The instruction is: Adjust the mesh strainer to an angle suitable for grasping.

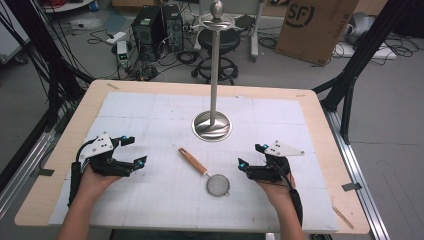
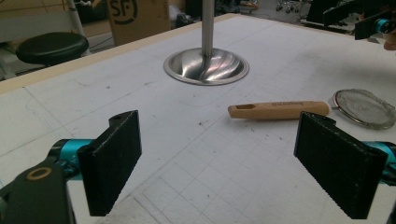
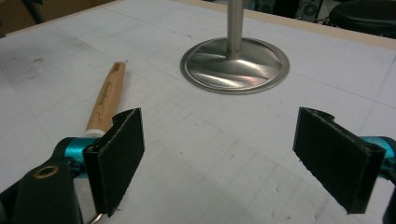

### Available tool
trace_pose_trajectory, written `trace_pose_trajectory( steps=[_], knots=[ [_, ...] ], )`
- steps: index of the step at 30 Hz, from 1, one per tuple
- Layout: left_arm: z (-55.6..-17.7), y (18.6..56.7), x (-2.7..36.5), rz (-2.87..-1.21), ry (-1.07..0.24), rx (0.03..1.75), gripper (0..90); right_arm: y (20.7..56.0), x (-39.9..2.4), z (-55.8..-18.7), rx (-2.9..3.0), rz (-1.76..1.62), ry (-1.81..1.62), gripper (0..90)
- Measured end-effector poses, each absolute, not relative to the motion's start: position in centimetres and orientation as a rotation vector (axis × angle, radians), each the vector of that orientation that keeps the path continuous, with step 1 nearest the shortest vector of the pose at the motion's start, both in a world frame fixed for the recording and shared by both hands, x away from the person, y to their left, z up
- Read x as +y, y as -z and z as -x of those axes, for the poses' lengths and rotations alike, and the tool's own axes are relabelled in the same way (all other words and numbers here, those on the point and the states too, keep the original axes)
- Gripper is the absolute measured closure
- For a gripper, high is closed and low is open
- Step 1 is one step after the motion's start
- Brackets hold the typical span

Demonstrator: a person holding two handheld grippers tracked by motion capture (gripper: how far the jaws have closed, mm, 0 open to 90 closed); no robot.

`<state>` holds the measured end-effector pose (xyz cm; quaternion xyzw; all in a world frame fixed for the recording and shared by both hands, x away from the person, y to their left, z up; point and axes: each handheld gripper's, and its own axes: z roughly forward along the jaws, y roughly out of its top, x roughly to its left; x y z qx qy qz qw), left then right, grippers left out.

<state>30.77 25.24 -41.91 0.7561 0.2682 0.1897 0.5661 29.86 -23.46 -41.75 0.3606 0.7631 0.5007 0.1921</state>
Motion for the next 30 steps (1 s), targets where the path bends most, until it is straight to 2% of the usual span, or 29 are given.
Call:
trace_pose_trajectory(
  steps=[30],
  knots=[
    [-30.8,41.7,25.5,-1.768,-0.448,0.632,15.6,40.9,-17.2,-31.9,2.376,-0.870,-1.341,15.9]
  ],
)
